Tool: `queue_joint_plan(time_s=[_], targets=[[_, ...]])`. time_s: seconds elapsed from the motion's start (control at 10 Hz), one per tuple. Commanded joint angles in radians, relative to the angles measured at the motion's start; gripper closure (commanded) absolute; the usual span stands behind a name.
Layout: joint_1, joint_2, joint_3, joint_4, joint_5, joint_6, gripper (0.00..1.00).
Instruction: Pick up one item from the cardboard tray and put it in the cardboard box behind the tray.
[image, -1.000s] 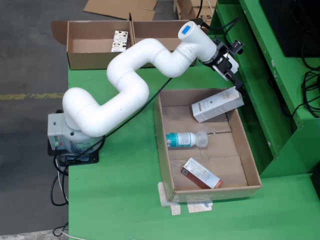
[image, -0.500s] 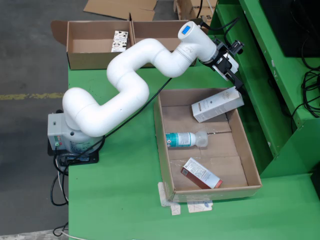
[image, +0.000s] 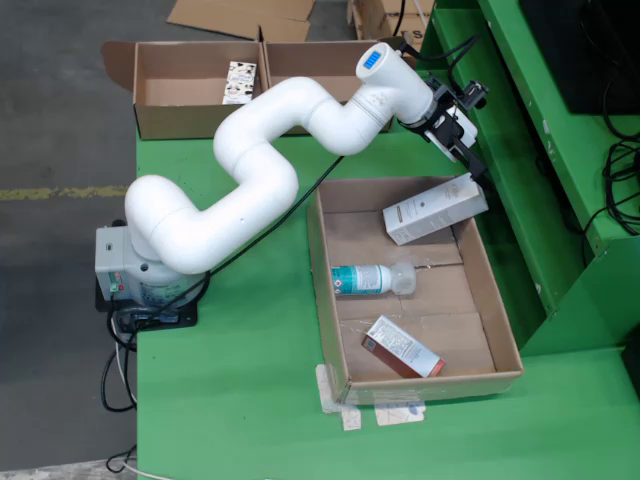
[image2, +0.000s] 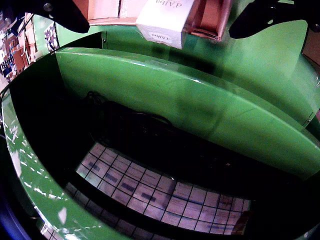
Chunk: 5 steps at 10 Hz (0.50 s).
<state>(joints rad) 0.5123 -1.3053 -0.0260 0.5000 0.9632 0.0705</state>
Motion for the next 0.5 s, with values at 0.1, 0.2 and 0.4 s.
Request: queue_joint_plan(time_s=[0.1, 0.2, 0.4], targets=[[-0.035, 0.015, 0.026, 0.012, -0.009, 0.046, 0.0], [-0.039, 0.016, 0.026, 0.012, -0.009, 0.053, 0.0], [-0.042, 0.018, 0.026, 0.012, -0.009, 0.057, 0.0]])
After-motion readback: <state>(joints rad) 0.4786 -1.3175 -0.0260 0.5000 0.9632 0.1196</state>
